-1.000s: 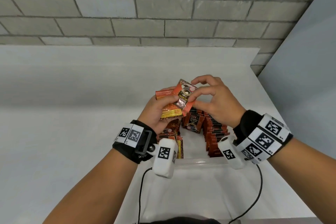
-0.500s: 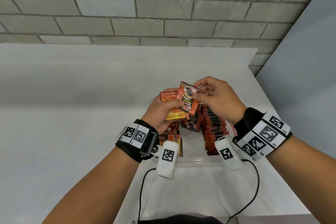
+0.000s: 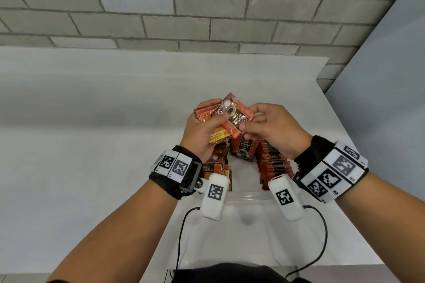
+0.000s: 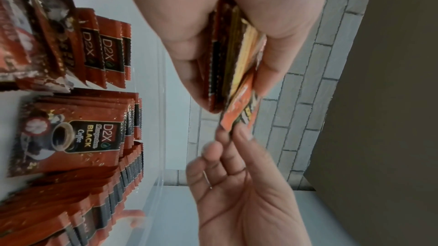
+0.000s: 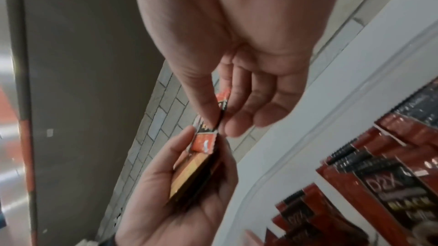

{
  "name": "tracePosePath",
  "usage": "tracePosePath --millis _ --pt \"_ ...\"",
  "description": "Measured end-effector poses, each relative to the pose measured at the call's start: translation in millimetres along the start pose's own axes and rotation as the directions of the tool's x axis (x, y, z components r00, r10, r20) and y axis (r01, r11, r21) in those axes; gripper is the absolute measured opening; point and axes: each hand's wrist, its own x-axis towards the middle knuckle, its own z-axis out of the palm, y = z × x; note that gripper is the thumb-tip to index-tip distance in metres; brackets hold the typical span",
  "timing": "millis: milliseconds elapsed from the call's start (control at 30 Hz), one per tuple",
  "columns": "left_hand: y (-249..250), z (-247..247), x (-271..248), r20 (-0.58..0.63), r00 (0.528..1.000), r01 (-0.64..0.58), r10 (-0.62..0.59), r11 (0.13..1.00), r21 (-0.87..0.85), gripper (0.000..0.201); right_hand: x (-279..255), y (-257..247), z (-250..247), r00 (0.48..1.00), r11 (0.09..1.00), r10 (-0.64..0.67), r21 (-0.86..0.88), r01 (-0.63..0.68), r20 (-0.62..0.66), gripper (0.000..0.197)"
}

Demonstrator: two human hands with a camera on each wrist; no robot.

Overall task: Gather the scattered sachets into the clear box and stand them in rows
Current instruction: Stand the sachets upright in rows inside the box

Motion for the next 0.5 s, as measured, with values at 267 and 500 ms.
tracePosePath --millis 267,500 --pt "-1.6 0.7 -6.0 0.06 0.997 0.041 -0.049 0.992 0.122 0.04 5.7 -0.1 -13.3 0.997 0.984 0.076 0.161 -0.072 -0.023 0.029" --pt "6.3 -13.9 -2.1 -0.095 0.993 0.084 -0.077 0.994 0.068 0.012 15.1 -1.6 -36.8 0.997 0.981 -0.016 -0.196 0.002 -0.069 0.013"
